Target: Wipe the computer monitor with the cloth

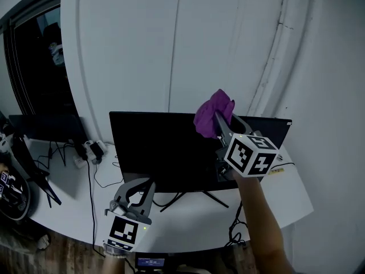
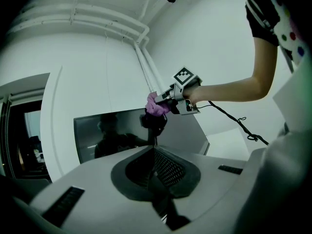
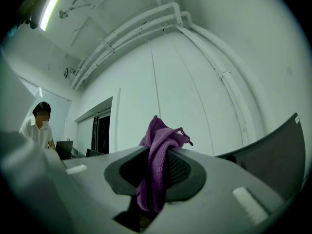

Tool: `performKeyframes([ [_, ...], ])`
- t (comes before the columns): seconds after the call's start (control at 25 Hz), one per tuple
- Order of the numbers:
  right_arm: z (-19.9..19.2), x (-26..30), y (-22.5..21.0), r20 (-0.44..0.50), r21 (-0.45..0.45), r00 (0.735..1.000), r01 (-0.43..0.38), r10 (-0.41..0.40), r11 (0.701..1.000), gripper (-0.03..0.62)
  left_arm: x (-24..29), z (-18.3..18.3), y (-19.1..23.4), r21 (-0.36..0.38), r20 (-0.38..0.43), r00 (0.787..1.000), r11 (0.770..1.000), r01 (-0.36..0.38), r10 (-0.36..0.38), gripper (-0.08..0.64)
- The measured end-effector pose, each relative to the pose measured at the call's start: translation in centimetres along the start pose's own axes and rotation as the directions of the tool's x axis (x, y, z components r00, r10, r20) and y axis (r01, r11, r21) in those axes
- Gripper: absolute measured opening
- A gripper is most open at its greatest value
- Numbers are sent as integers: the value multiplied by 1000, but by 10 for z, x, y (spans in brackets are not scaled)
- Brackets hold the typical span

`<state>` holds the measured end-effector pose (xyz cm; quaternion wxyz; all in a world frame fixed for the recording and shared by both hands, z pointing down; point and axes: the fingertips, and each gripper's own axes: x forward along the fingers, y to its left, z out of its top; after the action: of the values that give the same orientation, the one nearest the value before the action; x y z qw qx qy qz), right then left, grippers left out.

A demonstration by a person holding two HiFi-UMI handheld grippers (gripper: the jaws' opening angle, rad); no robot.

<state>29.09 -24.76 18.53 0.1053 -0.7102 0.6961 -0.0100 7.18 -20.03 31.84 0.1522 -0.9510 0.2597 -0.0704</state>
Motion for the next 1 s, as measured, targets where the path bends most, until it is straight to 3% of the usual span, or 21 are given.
performKeyframes([
  [1.0,20,-40,-103,23,-23,990,143,-142,989,92,55,2,-32,2,26,995,995,97,-97,6],
])
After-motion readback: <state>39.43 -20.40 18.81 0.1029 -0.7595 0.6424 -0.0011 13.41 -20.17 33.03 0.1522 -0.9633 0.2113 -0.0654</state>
